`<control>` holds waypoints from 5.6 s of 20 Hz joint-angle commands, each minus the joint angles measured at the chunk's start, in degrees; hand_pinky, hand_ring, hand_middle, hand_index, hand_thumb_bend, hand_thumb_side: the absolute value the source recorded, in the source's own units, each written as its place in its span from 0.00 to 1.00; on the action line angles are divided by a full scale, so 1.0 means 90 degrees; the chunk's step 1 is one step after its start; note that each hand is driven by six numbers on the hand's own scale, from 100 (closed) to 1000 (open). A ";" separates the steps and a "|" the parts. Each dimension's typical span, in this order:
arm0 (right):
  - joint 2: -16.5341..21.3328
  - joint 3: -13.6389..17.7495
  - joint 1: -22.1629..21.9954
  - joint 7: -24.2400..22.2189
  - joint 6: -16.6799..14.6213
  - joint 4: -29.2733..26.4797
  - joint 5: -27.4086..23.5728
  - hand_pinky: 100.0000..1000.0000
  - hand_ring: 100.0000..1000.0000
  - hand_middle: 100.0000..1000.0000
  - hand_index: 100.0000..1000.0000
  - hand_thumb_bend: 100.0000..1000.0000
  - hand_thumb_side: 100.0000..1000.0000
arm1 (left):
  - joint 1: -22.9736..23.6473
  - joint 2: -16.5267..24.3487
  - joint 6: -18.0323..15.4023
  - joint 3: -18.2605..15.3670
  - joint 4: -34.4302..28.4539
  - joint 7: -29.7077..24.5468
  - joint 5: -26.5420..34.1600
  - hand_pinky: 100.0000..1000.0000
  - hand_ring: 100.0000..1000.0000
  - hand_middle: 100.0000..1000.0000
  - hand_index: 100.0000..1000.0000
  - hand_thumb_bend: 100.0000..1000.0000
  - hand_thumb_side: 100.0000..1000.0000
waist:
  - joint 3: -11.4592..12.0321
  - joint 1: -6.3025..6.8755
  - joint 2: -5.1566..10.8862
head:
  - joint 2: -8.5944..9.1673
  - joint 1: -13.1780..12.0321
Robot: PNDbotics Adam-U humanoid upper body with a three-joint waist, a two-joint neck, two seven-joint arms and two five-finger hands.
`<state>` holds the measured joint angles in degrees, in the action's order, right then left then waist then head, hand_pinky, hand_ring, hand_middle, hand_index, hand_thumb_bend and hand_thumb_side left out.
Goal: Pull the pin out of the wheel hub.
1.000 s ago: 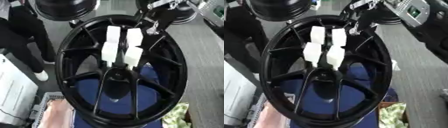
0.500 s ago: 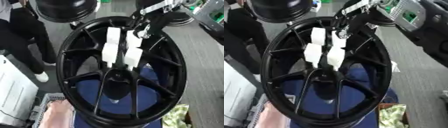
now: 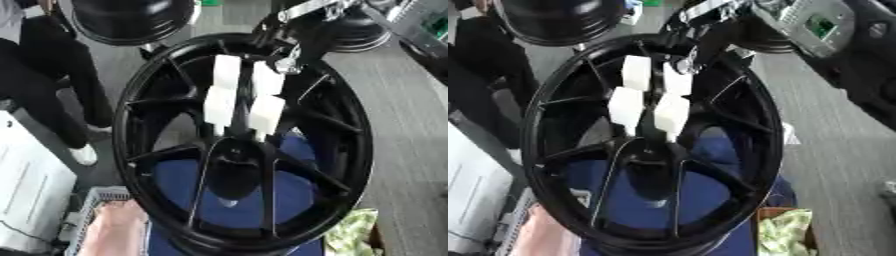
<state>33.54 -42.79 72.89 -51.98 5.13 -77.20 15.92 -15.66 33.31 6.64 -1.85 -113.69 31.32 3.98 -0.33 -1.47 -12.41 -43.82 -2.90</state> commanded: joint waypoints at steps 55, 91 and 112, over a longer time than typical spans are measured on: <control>0.0106 0.0198 -0.0292 0.0002 -0.0926 0.0943 0.0807 0.90 0.97 0.92 0.97 0.25 0.50 | -0.0089 0.0122 0.0060 -0.0037 -0.0100 -0.0026 0.0011 0.61 0.84 0.68 0.75 0.39 0.75 | 0.0115 -0.0054 -0.0022 | -0.0033 0.0166; 0.0114 0.0105 -0.0196 0.0002 -0.0721 0.0483 0.0457 0.90 0.96 0.91 0.98 0.15 0.56 | -0.0120 0.0134 0.0091 -0.0033 -0.0100 -0.0054 -0.0022 0.61 0.85 0.68 0.75 0.39 0.75 | 0.0118 -0.0062 0.0033 | -0.0033 0.0208; -0.0086 0.0048 -0.0258 0.0002 -0.0886 0.0752 0.0700 0.87 0.89 0.88 0.95 0.24 0.55 | -0.0152 0.0092 0.0089 -0.0022 -0.0100 -0.0066 -0.0004 0.61 0.85 0.68 0.75 0.38 0.75 | 0.0201 -0.0068 -0.0006 | -0.0033 0.0310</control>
<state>32.15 -43.11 69.50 -52.00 -2.43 -70.62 21.61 -16.17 33.20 7.42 -1.85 -113.69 30.81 3.99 1.44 -1.47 -12.69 -43.82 -0.28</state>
